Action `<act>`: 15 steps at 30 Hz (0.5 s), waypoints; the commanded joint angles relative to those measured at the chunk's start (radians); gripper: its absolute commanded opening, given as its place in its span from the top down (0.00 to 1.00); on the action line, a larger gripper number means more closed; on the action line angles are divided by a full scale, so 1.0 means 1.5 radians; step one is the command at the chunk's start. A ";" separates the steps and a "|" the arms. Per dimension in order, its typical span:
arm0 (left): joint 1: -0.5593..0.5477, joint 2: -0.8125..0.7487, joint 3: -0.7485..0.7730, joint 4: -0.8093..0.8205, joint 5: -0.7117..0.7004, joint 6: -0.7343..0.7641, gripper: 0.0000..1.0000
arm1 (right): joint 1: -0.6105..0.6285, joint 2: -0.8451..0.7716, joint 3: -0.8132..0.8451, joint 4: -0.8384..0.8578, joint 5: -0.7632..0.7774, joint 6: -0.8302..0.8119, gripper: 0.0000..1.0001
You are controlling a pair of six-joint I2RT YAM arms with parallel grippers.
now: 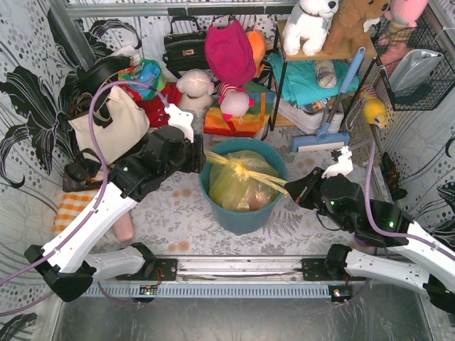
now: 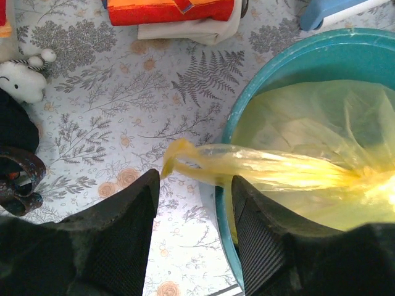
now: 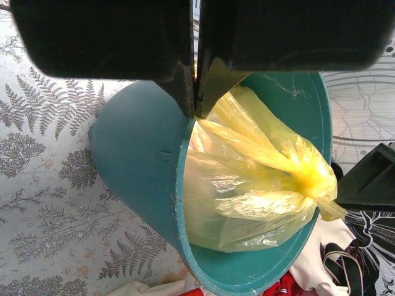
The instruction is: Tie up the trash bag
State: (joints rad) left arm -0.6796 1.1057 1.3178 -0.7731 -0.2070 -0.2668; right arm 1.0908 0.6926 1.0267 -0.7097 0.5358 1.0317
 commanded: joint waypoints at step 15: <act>0.002 0.015 0.025 0.101 -0.016 -0.002 0.32 | 0.004 -0.010 0.006 0.022 0.012 -0.015 1.00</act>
State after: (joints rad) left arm -0.6796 1.1328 1.3182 -0.6884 -0.2237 -0.2668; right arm 1.0908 0.6872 1.0267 -0.7094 0.5362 1.0309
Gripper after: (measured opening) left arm 0.682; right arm 0.003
